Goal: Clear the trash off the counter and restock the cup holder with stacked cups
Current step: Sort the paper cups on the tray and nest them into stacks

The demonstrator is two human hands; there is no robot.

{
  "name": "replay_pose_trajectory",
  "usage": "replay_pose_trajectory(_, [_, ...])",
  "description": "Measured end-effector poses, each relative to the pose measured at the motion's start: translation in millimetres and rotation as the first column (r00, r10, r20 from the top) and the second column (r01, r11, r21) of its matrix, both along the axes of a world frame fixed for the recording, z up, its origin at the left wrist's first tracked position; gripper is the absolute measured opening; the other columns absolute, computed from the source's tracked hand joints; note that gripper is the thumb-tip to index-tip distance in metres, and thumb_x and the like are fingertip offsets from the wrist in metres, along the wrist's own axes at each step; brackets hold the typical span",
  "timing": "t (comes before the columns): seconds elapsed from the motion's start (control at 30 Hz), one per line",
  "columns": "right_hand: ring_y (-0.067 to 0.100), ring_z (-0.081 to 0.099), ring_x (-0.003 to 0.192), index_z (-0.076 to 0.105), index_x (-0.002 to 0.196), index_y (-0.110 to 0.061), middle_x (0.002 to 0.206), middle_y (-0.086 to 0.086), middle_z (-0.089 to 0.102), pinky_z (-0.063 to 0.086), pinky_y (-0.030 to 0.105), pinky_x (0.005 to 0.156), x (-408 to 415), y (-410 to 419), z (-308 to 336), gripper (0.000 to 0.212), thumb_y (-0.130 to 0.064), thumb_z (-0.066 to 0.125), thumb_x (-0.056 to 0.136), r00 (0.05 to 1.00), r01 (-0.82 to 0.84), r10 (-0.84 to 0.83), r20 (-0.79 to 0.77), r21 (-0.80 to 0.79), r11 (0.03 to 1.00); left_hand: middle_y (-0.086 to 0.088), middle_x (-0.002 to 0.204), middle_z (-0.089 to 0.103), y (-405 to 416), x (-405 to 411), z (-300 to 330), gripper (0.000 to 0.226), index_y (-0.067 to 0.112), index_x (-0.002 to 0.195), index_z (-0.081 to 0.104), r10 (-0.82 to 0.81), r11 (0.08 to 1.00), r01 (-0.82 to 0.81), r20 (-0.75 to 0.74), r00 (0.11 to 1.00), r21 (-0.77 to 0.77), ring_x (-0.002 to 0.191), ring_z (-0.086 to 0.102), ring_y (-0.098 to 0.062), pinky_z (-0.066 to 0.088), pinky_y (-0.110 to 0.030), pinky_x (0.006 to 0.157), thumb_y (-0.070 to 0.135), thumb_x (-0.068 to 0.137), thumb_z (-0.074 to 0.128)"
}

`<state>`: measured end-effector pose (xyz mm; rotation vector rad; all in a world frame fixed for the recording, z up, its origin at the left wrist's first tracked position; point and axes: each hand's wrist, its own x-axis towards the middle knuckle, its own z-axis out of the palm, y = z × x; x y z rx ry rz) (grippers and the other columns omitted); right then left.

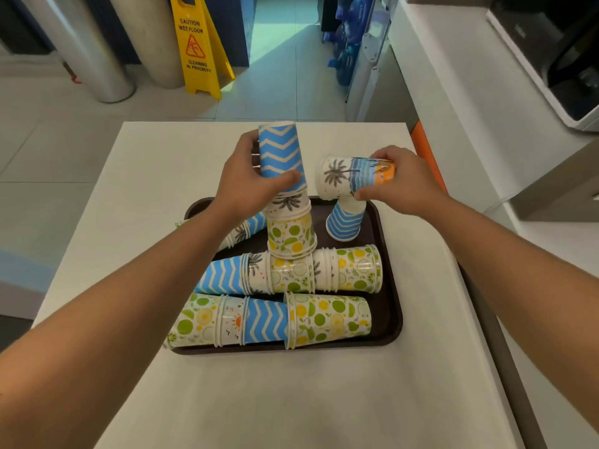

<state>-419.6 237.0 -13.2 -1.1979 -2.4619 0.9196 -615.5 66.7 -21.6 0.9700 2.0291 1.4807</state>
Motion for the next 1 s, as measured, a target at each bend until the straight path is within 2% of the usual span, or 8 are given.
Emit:
replay_pose_trajectory(0.1, [0.026,0.055,0.102,0.056,0.121,-0.019,0.114,0.007,0.052,0.049,0.035,0.082,-29.9,-3.2,5.1,0.07,-0.029,0.089,0.059,0.962,-0.189,0.157,0.224,0.13,0.973,0.007,0.117,0.062,-15.6,-5.2,1.0,0.071,0.014,0.136,0.046,0.018,1.0,-0.018,0.0,1.0,0.012,0.101,0.066,-0.004,0.057,-0.021,0.081,0.016,0.076,0.085])
replay_pose_trajectory(0.23, [0.03,0.051,0.11,0.051,0.128,-0.019,0.123,0.009,0.049,0.047,0.039,0.084,-65.4,-15.3,2.2,0.072,-0.026,0.085,0.065,0.782,-0.478,0.323,0.533,0.181,0.859,0.004,0.12,0.062,-31.1,-5.2,3.0,0.071,0.014,0.136,0.045,0.012,0.999,-0.013,0.009,1.0,0.04,0.104,0.066,-0.006,0.058,-0.022,0.082,0.015,0.077,0.084])
replay_pose_trajectory(0.4, [0.03,0.052,0.107,0.045,0.127,-0.018,0.122,0.008,0.054,0.048,0.039,0.074,-87.1,-29.4,-13.1,0.076,-0.017,0.085,0.062,0.652,-0.588,0.374,0.66,0.129,0.798,0.004,0.12,0.063,-42.2,-8.3,7.3,0.068,0.013,0.135,0.046,-0.019,0.999,0.02,-0.037,0.999,0.048,0.107,0.065,-0.01,0.057,-0.022,0.085,0.013,0.078,0.084])
replay_pose_trajectory(0.53, [0.03,0.05,0.108,0.043,0.125,-0.016,0.121,0.009,0.054,0.045,0.038,0.072,-91.1,-36.6,-27.4,0.078,-0.017,0.087,0.061,0.702,-0.545,0.364,0.612,0.133,0.828,0.0,0.126,0.062,-49.2,-11.6,7.6,0.071,0.012,0.137,0.045,-0.039,0.998,0.042,-0.069,0.997,0.048,0.108,0.064,-0.009,0.056,-0.019,0.085,0.013,0.078,0.084])
replay_pose_trajectory(0.73, [0.031,0.04,0.126,0.028,0.148,-0.022,0.141,0.007,0.04,0.039,0.041,0.096,-87.5,-43.0,-32.4,0.105,-0.022,0.088,0.061,0.755,-0.529,0.364,0.546,0.178,0.83,0.002,0.124,0.062,-49.2,-12.7,7.4,0.073,0.013,0.137,0.046,-0.048,0.997,0.05,-0.036,0.998,0.053,0.109,0.065,-0.01,0.057,-0.024,0.088,0.017,0.076,0.086])
replay_pose_trajectory(0.8, [0.03,0.037,0.128,0.032,0.147,-0.021,0.144,0.006,0.038,0.035,0.038,0.099,-82.0,-47.3,-21.2,0.092,-0.02,0.081,0.07,0.846,-0.457,0.36,0.394,0.184,0.87,0.002,0.124,0.062,-49.0,-14.2,7.4,0.074,0.014,0.137,0.046,-0.047,0.997,0.048,-0.015,0.999,0.052,0.109,0.065,-0.01,0.057,-0.026,0.089,0.018,0.076,0.086])
replay_pose_trajectory(0.9, [0.019,0.049,0.118,0.049,0.134,-0.019,0.133,0.001,0.051,0.042,0.029,0.092,-72.4,-62.3,-2.4,0.056,-0.012,0.066,0.081,0.961,-0.276,0.277,-0.019,0.029,0.961,-0.001,0.118,0.065,-48.0,-17.8,5.5,0.076,0.016,0.138,0.044,-0.041,0.999,0.041,0.032,0.999,0.028,0.104,0.069,-0.011,0.059,-0.032,0.088,0.022,0.075,0.087])
replay_pose_trajectory(1.0, [0.011,0.056,0.106,0.049,0.133,-0.02,0.125,-0.006,0.057,0.049,0.029,0.088,-64.9,-86.0,2.2,0.063,-0.023,0.077,0.076,0.968,-0.223,0.198,-0.155,-0.163,0.961,-0.004,0.113,0.069,-48.5,-23.2,2.8,0.08,0.017,0.139,0.043,-0.006,1.0,0.005,0.082,0.997,0.017,0.098,0.072,-0.012,0.06,-0.037,0.087,0.024,0.074,0.088])
